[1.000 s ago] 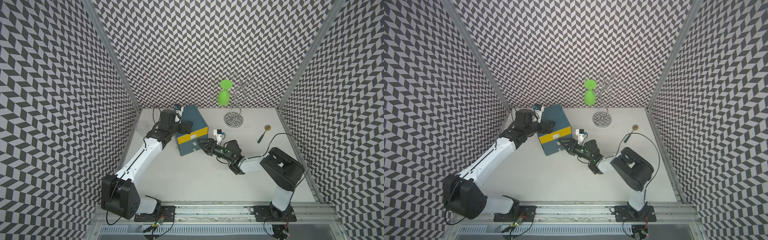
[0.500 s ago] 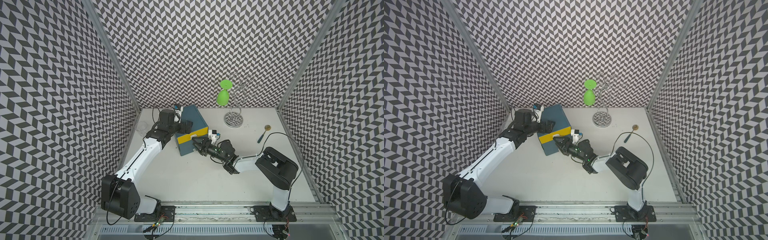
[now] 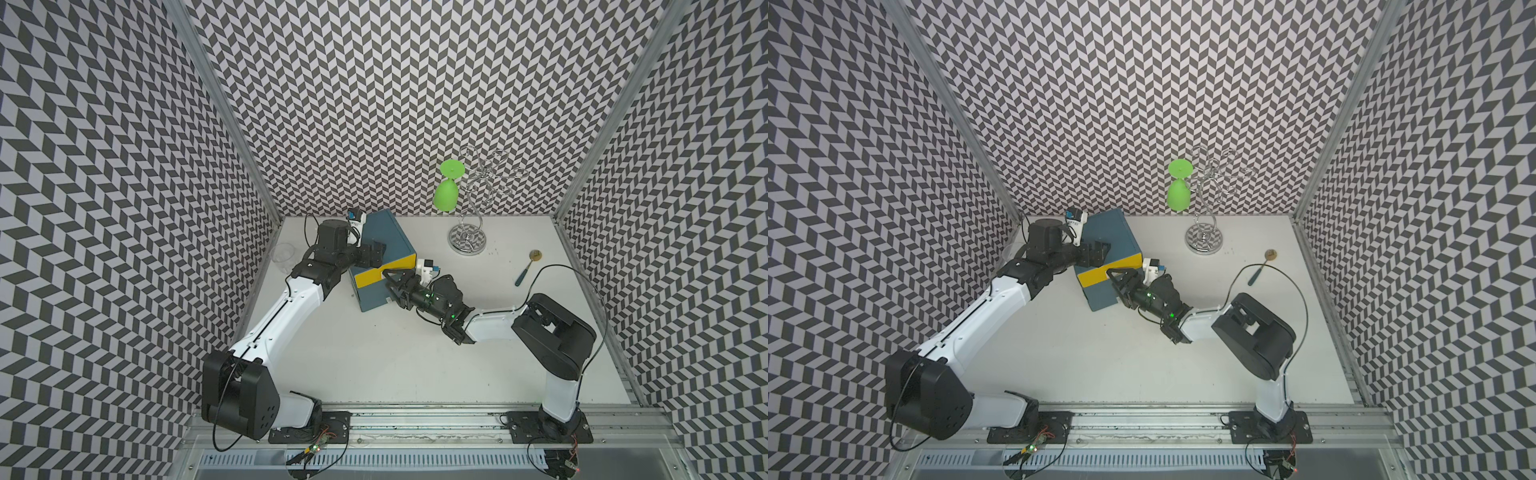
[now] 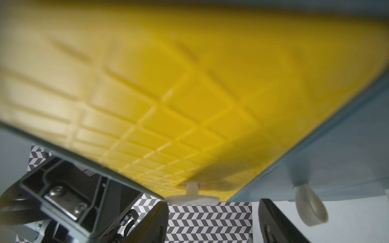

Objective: Take the cookies out of the drawer
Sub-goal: Open the drawer in the storage box.

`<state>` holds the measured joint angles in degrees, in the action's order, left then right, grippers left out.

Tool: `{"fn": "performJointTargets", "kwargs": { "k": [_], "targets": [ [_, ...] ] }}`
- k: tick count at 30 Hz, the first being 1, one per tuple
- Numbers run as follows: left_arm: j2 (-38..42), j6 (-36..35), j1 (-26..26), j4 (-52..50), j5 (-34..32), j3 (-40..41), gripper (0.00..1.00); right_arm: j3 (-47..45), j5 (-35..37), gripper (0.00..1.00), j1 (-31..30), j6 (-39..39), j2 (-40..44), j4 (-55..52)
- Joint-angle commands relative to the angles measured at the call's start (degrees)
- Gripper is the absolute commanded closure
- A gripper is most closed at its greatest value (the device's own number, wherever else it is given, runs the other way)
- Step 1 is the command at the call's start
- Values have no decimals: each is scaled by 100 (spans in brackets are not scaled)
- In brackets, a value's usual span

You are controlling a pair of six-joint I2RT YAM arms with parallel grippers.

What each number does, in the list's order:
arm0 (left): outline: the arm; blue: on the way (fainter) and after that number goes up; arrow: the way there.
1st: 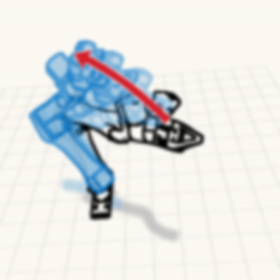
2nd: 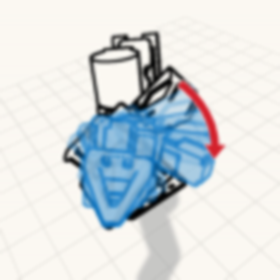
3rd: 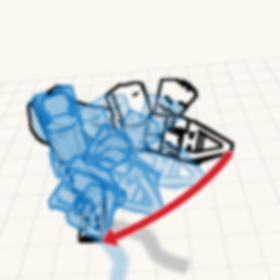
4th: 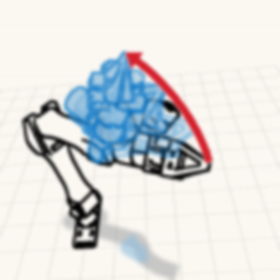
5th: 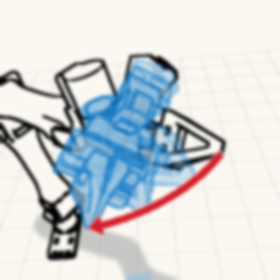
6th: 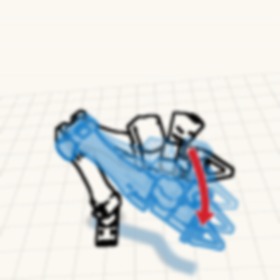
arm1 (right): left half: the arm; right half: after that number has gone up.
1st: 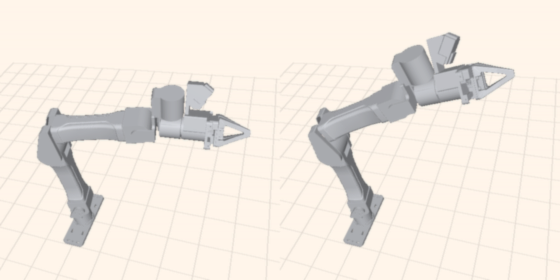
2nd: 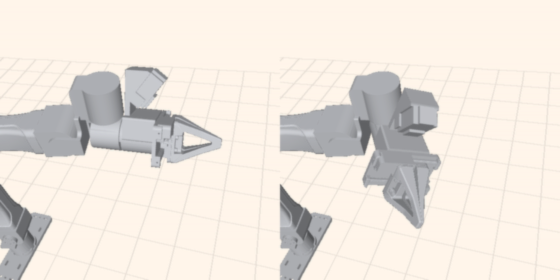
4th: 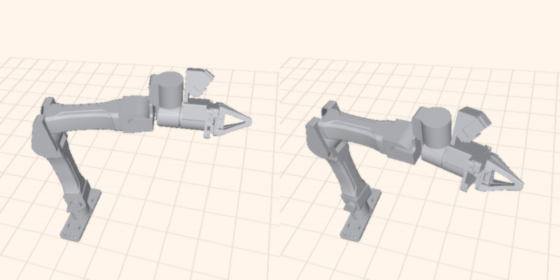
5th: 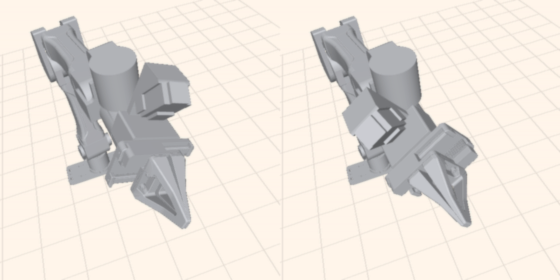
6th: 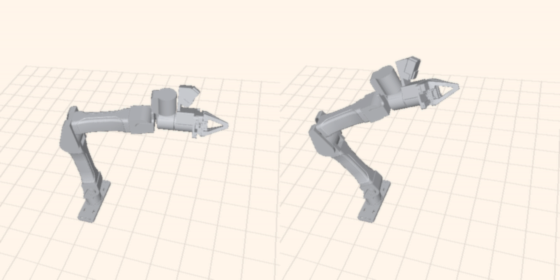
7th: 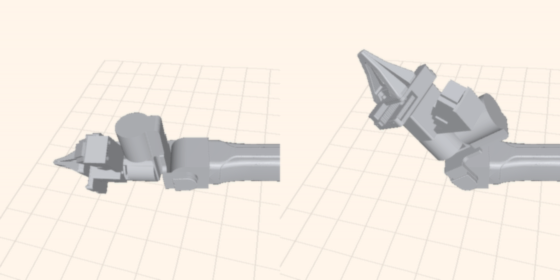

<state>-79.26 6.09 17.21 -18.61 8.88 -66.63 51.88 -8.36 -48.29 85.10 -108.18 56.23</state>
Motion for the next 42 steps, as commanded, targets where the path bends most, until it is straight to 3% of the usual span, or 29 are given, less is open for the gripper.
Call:
{"fn": "performJointTargets", "kwargs": {
  "k": [1, 33, 42],
  "targets": [
    [-163, 255, -35, -1028, 155, 351, 2, 227, 230, 29, -75, -15, 99, -138],
    [-67, 193, -62, -955, 158, 555, 2, 744, 121, 38, 152, -134, 439, -1213],
    [-52, 199, -60, -951, 158, 581, 2, 881, -7, 51, 219, -75, 262, -1183]
  ]
}}
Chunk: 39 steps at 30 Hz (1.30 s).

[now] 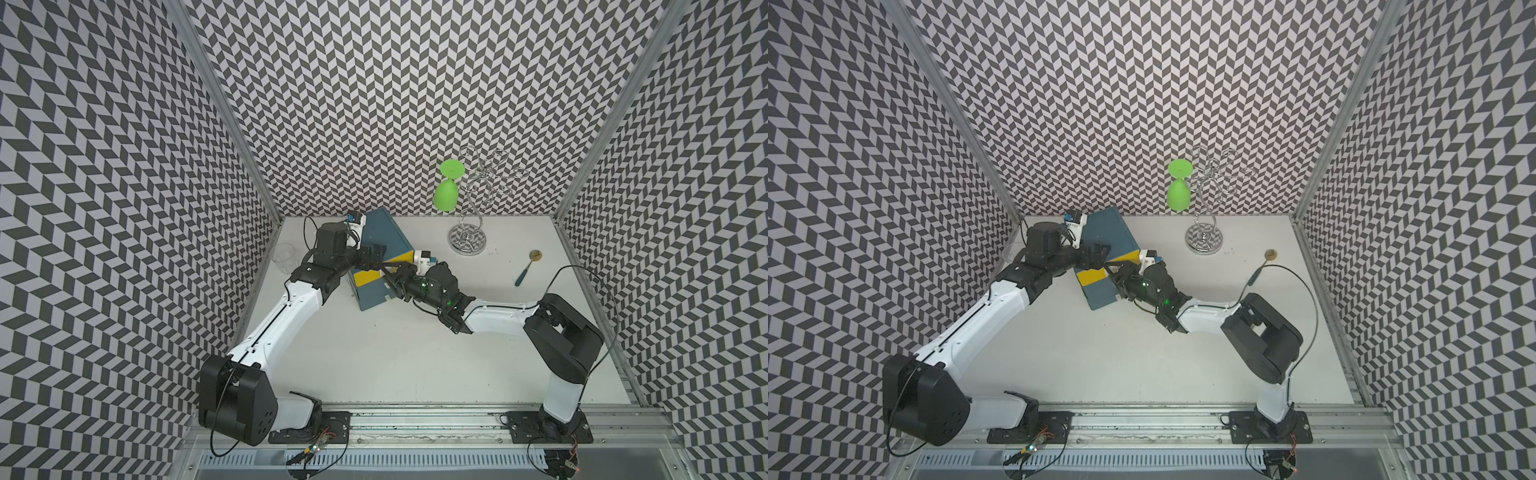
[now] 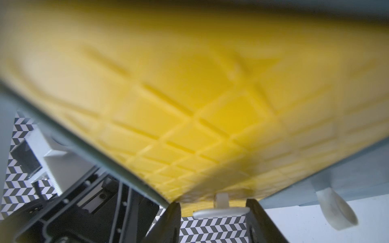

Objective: Take the cookies out of the drawer
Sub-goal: Open the drawer in the storage box.

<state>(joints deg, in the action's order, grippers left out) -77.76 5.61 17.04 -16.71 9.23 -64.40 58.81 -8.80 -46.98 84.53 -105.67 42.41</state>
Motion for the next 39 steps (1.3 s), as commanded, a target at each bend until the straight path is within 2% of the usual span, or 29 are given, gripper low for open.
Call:
{"fn": "performJointTargets", "kwargs": {
  "k": [1, 7, 11, 17, 33, 39],
  "targets": [
    [-201, 237, -43, -1142, 119, 360, 2, 171, 36, 55, 100, -7, 9, 243],
    [-220, 222, -43, -1124, 118, 384, 2, 237, -13, 66, 135, -51, -32, 191],
    [-216, 220, -42, -1124, 117, 384, 2, 263, -41, 67, 146, -71, -44, 197],
    [-216, 206, -43, -1120, 75, 393, 1, 80, -55, 77, 126, -79, 104, 321],
    [-299, 251, -78, -1150, 30, 323, 1, -1619, 92, 78, -173, 34, 1076, 999],
    [-365, 327, -88, -1150, 10, 298, 1, -2369, 379, 78, -373, 63, 1583, 1112]
  ]
}}
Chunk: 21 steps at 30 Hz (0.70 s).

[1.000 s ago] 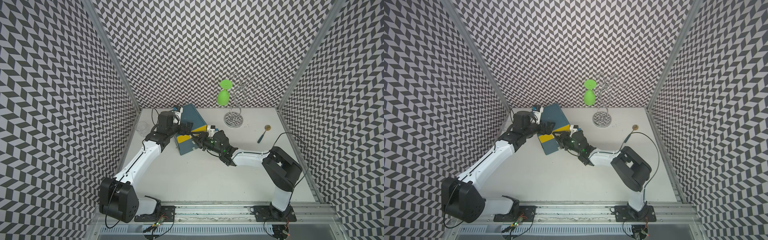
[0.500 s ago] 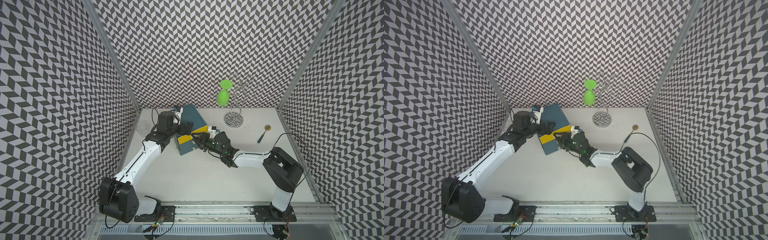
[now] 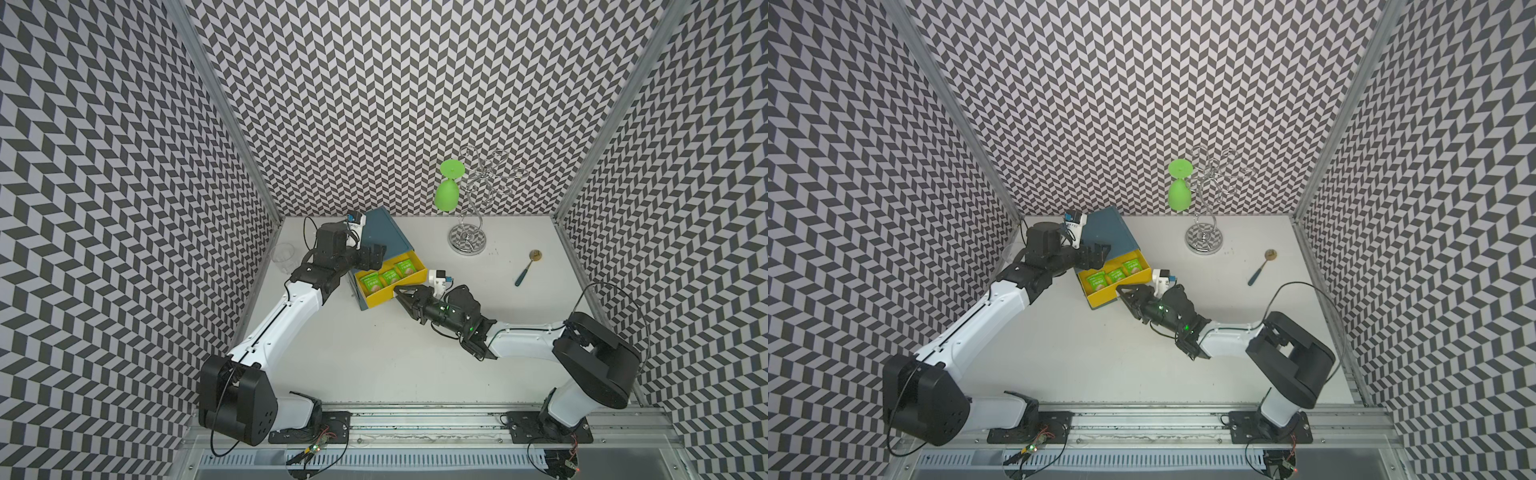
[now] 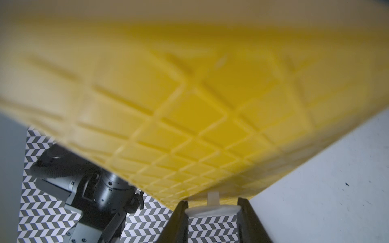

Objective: Take the cookies out of the drawer
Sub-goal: Open the drawer in the storage box.

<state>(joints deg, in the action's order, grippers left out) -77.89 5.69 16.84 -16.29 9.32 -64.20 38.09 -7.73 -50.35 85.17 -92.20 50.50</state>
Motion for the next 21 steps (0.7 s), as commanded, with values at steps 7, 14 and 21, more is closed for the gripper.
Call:
{"fn": "performJointTargets", "kwargs": {
  "k": [7, 14, 21],
  "targets": [
    [-371, 362, -69, -1174, 35, 260, 1, -630, 272, 77, -106, -25, 451, 293],
    [-373, 420, -76, -1174, -23, 214, 1, -834, 417, 76, -222, -142, 777, 86],
    [-370, 459, -76, -1121, -9, 233, 1, -1028, 470, 74, -308, -141, 810, 154]
  ]
}}
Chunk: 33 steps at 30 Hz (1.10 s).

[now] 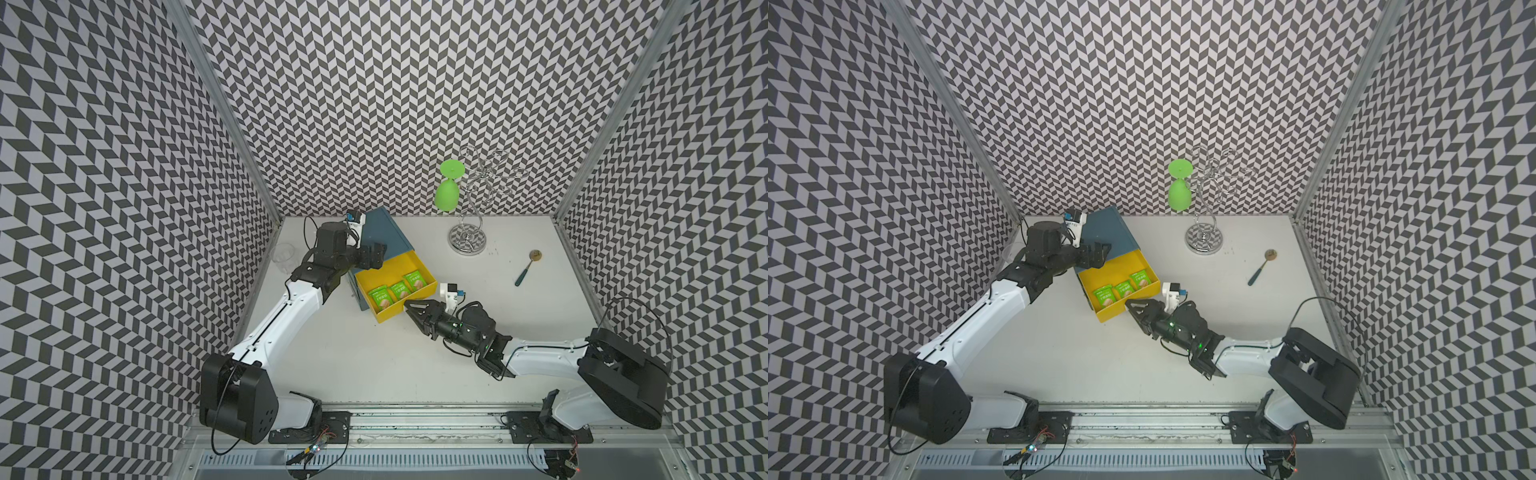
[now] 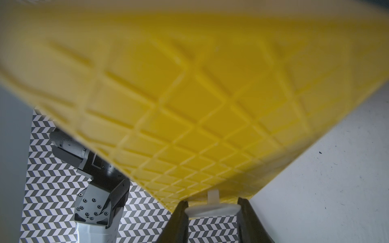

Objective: Take the cookies out of the drawer
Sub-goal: Open the drawer in the storage box.

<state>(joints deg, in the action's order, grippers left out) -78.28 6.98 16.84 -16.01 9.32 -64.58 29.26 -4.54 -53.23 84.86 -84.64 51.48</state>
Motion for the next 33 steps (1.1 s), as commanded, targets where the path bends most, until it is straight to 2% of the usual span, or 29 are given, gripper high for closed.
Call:
{"fn": "performJointTargets", "kwargs": {
  "k": [1, 10, 15, 17, 21, 24, 27, 30, 33],
  "targets": [
    [-324, 330, -76, -1158, -9, 270, 0, -161, 132, 74, -19, -102, 48, 69],
    [-293, 366, -76, -1194, -31, 178, 0, -304, 122, 69, -78, -113, 37, 105],
    [-284, 411, -76, -1176, 29, 118, 0, -343, 37, 51, -91, -131, 18, 214],
    [-261, 432, -77, -1203, 51, 56, 0, -326, 5, 47, -91, -178, 65, 131],
    [-119, 535, -93, -1169, 185, -134, 0, -365, -48, 34, -92, -321, 204, -26],
    [-61, 641, -104, -1281, 193, -556, 0, -495, 4, 30, -174, -447, 522, -288],
    [24, 719, -109, -1465, 168, -1110, 0, -430, 1, 28, -200, -816, 983, -1058],
    [229, 827, -114, -1627, 177, -1600, 0, -459, 70, 28, -204, -1344, 1640, -1913],
    [637, 985, -83, -1765, 301, -1832, 0, -435, 232, 28, -198, -2187, 2418, -2664]
  ]
}}
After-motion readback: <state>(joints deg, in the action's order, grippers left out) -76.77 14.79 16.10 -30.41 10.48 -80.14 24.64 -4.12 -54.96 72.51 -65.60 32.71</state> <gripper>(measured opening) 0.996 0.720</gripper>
